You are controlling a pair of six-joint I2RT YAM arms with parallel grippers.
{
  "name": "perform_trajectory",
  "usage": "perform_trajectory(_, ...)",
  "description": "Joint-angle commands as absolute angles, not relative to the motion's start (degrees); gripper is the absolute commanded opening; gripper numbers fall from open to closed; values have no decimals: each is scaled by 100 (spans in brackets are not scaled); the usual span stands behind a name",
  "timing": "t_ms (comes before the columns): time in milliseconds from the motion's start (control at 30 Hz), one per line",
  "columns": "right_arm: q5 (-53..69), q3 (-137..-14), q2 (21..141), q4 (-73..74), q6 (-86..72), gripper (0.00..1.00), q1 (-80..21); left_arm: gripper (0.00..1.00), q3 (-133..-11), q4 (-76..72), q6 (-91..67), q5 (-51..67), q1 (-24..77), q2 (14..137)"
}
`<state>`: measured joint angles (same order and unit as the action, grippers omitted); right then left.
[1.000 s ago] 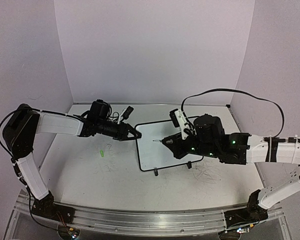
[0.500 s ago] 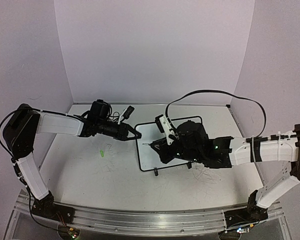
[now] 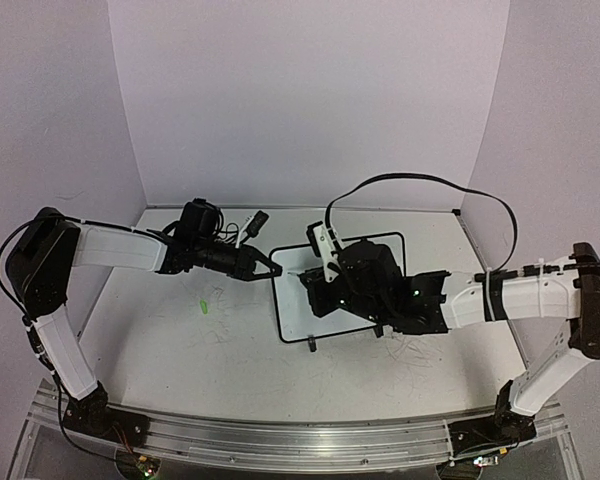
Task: Write a sentence on the whiteboard
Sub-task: Hold the whiteboard at the center of the board, then write a sentence on the whiteboard.
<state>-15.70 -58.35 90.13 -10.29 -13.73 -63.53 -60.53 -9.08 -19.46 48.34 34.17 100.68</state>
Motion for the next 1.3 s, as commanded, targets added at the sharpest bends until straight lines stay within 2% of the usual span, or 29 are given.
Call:
perform_trajectory(0,-1847,-6148,9111,-1269,-1346,0,-6367,12,-6243,-1099,-1872,4958,3430,10048)
perform_trajectory(667,-1516,-6118,9289,-1283,-1302,0,-6366,0,-6179,-1100,-1749,4921,3437,10045)
perform_trajectory(1267,-1701,-6214,9407,-1283,-1339,0,-6364,0,-6179,-1099,-1767,4978,3446,10032)
